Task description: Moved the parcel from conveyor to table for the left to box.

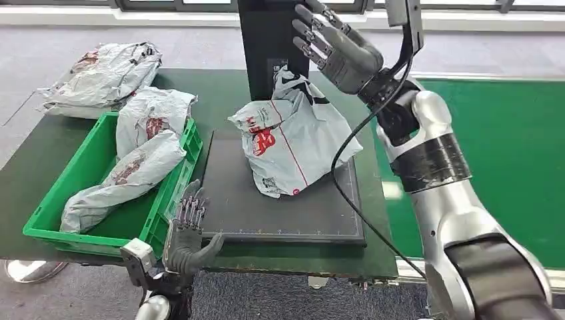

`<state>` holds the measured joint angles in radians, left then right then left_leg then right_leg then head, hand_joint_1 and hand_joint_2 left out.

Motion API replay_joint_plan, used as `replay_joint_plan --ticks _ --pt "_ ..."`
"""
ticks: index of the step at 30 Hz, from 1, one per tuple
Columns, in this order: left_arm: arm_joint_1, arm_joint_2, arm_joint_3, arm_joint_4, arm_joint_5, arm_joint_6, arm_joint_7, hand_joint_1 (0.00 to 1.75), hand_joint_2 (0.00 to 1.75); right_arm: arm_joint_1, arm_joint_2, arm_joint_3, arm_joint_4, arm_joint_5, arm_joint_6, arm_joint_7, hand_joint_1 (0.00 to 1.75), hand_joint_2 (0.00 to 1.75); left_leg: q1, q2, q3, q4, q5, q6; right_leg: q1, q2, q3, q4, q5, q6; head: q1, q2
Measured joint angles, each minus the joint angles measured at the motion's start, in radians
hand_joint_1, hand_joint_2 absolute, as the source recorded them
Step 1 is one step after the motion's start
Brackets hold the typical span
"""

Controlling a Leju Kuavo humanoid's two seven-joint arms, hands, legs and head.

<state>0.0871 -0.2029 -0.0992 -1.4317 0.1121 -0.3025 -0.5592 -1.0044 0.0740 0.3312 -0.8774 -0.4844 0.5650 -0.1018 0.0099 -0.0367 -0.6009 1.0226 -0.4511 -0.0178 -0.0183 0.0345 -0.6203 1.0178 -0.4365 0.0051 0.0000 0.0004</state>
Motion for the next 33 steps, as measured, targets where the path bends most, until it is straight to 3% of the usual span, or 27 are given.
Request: replay_joint_plan --ticks 3,5,7,9,16,25,29,33 --pt "0.007 0.000 0.000 0.002 -0.017 0.011 0.000 0.00 1.75 0.028 -0.013 0.025 0.006 0.084 -0.052 -0.061 0.00 1.75 0.000 0.000 0.000 0.000 0.000 0.000 0.000 0.000 0.000 0.000 0.000 0.000 0.000 0.000" --pt "0.023 0.000 0.004 -0.005 -0.058 0.055 0.002 0.00 1.75 0.066 -0.030 0.041 -0.011 0.216 -0.189 -0.130 0.00 1.75 0.000 -0.001 0.000 0.000 0.000 0.000 0.000 0.000 0.000 0.000 0.000 0.000 0.000 0.000" --pt "0.051 -0.004 0.010 -0.031 -0.116 0.106 0.008 0.00 1.75 0.164 -0.049 0.045 -0.107 0.368 -0.349 -0.170 0.00 1.75 0.001 -0.003 0.000 0.000 -0.001 0.001 0.001 -0.002 0.002 -0.001 -0.002 0.000 0.000 0.000" --pt "0.071 -0.009 0.017 -0.058 -0.154 0.136 0.015 0.00 1.75 0.285 -0.061 0.045 -0.220 0.452 -0.435 -0.180 0.00 1.75 0.001 -0.004 0.000 0.000 -0.002 0.000 0.000 -0.002 0.002 -0.001 -0.003 0.000 0.000 0.000" --pt "0.075 -0.026 0.025 -0.103 -0.266 0.230 0.043 0.00 1.75 0.630 -0.053 0.045 -0.519 0.518 -0.550 -0.211 0.00 1.75 0.000 -0.004 0.000 -0.001 -0.006 0.000 0.000 -0.005 0.002 -0.001 -0.007 0.000 0.000 0.000" --pt "0.069 -0.032 0.020 -0.110 -0.357 0.294 0.060 0.00 1.75 0.791 -0.038 0.046 -0.632 0.524 -0.605 -0.217 0.00 1.75 0.000 -0.004 0.002 -0.001 -0.006 0.000 0.001 -0.004 0.003 -0.001 -0.007 0.000 0.000 0.000" --pt "0.023 -0.029 -0.024 -0.093 -0.625 0.440 0.115 0.00 1.75 0.910 -0.003 0.047 -0.642 0.521 -0.639 -0.247 0.00 1.75 0.000 -0.004 0.001 -0.001 -0.006 0.000 0.000 -0.005 0.002 -0.001 -0.007 0.000 0.000 0.000" --pt "-0.100 -0.017 -0.108 0.001 -0.922 0.552 0.227 0.00 1.75 0.943 0.024 0.047 -0.642 0.518 -0.617 -0.250 0.00 1.75 0.000 -0.003 0.001 -0.001 -0.006 0.000 0.000 -0.005 0.002 -0.001 -0.007 -0.001 0.000 0.000"
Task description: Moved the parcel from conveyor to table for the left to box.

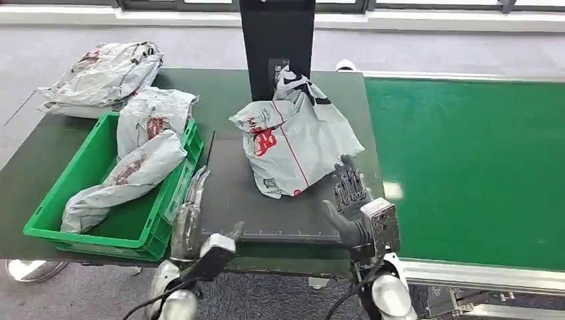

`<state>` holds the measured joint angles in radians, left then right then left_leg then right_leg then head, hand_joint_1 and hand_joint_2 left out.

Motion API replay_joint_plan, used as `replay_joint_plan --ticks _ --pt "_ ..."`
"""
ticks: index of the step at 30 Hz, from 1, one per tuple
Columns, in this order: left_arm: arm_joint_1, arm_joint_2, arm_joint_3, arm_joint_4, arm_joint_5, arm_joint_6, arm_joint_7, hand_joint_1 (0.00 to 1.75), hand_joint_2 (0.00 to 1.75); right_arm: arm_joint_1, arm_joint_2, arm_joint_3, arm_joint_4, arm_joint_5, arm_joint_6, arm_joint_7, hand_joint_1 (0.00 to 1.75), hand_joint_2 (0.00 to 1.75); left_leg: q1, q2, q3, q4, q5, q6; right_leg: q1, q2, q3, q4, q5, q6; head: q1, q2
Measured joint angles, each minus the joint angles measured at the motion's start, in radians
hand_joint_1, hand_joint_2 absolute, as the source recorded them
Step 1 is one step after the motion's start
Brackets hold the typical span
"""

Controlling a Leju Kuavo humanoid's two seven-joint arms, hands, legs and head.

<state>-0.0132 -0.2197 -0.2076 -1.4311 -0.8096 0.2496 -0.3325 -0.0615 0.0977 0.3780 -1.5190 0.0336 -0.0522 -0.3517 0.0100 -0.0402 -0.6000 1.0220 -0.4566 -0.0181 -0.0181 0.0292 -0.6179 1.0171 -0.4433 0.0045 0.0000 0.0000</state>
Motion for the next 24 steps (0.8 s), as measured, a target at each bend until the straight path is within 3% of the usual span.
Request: replay_joint_plan --ticks 10,15,24 --pt "-0.304 0.015 -0.149 0.307 -0.220 0.013 0.108 0.00 1.75 0.006 0.054 0.000 0.005 0.023 0.041 0.015 0.00 1.75 0.000 0.001 0.001 0.000 0.003 -0.001 0.000 0.002 0.000 0.000 0.003 0.000 0.000 0.000" --pt "-0.484 -0.018 -0.216 0.555 -0.233 -0.021 0.117 0.00 1.75 0.013 0.073 0.000 0.005 0.041 0.050 0.023 0.00 1.75 0.000 0.002 0.001 0.001 0.003 -0.001 0.000 0.003 0.000 0.000 0.004 0.000 0.000 0.000" --pt "-0.695 -0.080 -0.263 0.851 -0.207 -0.057 0.146 0.00 1.75 0.030 0.089 -0.003 -0.002 0.054 0.053 0.027 0.00 1.75 0.000 0.002 0.000 0.001 0.003 -0.001 0.000 0.004 -0.001 0.000 0.004 0.000 0.000 0.000"
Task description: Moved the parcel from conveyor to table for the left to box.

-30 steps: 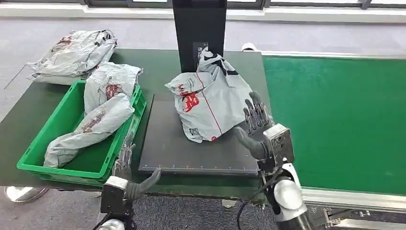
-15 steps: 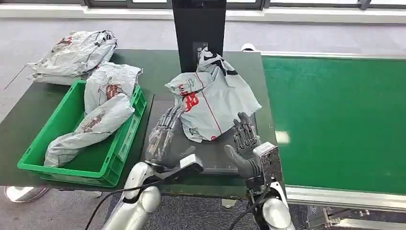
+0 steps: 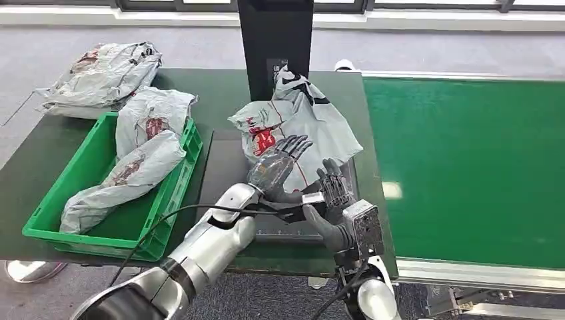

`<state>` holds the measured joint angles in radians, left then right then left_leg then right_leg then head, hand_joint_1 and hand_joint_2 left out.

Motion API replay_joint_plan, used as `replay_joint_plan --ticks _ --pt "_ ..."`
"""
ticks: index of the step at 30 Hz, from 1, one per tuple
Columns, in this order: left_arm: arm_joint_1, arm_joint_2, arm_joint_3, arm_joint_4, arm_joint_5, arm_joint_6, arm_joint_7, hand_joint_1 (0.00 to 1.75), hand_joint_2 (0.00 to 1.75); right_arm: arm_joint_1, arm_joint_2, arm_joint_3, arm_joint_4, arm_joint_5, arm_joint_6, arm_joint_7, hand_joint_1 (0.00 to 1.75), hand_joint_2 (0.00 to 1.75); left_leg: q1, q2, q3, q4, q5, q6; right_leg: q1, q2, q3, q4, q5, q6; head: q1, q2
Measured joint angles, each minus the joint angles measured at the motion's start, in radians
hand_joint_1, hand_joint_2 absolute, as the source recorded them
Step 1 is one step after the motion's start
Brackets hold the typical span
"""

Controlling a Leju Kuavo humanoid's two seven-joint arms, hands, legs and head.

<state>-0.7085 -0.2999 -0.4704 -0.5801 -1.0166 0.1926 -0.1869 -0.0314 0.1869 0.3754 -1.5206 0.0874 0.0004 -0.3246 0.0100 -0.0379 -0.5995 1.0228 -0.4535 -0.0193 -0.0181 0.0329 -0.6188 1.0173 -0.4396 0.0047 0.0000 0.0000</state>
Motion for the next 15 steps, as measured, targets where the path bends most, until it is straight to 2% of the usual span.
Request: replay_joint_plan --ticks 7,12,15 --pt "-0.092 -0.037 -0.014 0.107 -0.004 0.015 0.060 0.00 1.75 -0.006 0.002 -0.004 -0.013 -0.001 -0.010 0.005 0.00 1.75 0.000 0.000 0.000 0.000 0.000 0.000 0.000 0.000 0.000 0.000 0.000 0.000 0.000 0.000" --pt "-0.131 -0.052 -0.069 0.147 -0.067 0.074 0.183 0.00 1.75 -0.017 0.002 -0.007 -0.013 -0.006 -0.026 0.008 0.00 1.75 0.000 0.000 0.000 0.000 0.000 0.000 0.000 0.000 0.000 0.000 0.000 0.000 0.000 0.000" --pt "-0.147 -0.053 -0.099 0.160 -0.076 0.078 0.206 0.00 1.75 -0.018 0.002 -0.008 -0.013 -0.008 -0.031 0.013 0.00 1.75 0.000 0.000 0.000 0.000 0.000 0.000 0.000 0.000 0.000 0.000 0.000 0.000 0.000 0.000"
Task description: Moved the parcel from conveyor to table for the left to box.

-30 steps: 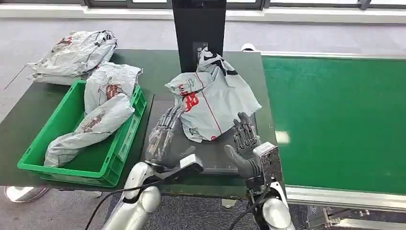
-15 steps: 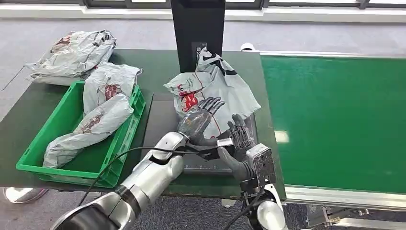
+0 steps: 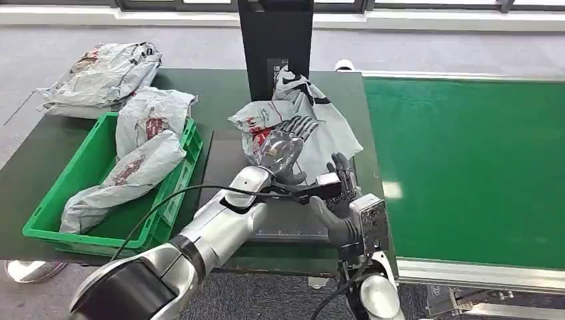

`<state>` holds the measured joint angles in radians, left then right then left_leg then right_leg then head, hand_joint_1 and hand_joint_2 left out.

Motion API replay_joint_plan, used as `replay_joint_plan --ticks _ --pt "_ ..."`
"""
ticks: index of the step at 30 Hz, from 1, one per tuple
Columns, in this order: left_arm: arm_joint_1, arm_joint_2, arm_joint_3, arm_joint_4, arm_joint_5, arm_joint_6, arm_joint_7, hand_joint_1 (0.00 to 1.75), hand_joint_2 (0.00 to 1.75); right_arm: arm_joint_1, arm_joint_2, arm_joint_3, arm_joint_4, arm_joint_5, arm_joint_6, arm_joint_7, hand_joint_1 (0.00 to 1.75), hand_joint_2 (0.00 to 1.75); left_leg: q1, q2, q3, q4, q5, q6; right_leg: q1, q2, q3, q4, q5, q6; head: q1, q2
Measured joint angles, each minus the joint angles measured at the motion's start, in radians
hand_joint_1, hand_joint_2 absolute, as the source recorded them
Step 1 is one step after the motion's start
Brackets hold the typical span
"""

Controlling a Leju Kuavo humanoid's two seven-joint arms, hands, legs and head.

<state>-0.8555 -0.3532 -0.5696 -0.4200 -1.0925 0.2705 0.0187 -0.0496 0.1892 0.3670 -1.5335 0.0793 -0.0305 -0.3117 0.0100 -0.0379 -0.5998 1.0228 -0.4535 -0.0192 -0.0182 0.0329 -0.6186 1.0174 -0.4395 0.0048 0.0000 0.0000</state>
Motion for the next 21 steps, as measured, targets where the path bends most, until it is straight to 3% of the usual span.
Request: replay_joint_plan --ticks 8,9,10,21 --pt "-0.020 -0.003 -0.026 0.023 -0.002 0.000 0.011 0.03 1.75 0.000 0.000 -0.007 0.000 -0.001 -0.002 0.003 0.00 1.75 0.000 0.000 0.000 0.000 0.000 0.000 0.000 0.000 0.000 0.000 0.000 0.000 0.000 0.000" --pt "-0.021 -0.005 -0.029 0.025 -0.003 -0.001 0.021 0.49 1.75 0.000 0.000 -0.008 0.000 -0.003 -0.002 0.003 0.00 1.75 0.000 0.000 0.000 0.000 0.000 0.000 0.000 0.000 0.000 0.000 0.000 0.000 0.000 0.000" --pt "-0.023 -0.005 -0.035 0.028 -0.003 -0.009 0.030 1.71 1.75 0.000 0.000 -0.010 0.000 -0.007 -0.002 0.002 0.00 1.75 0.000 0.000 0.000 0.000 0.000 0.000 0.000 0.000 0.000 0.000 0.000 0.000 0.000 0.000" --pt "-0.049 0.005 -0.056 0.092 -0.006 -0.252 0.061 1.75 1.75 -0.011 -0.017 -0.010 0.099 -0.059 0.031 -0.064 0.00 1.75 0.000 -0.002 -0.002 0.000 0.000 0.000 0.000 -0.001 0.000 0.000 0.000 0.000 0.000 0.000"
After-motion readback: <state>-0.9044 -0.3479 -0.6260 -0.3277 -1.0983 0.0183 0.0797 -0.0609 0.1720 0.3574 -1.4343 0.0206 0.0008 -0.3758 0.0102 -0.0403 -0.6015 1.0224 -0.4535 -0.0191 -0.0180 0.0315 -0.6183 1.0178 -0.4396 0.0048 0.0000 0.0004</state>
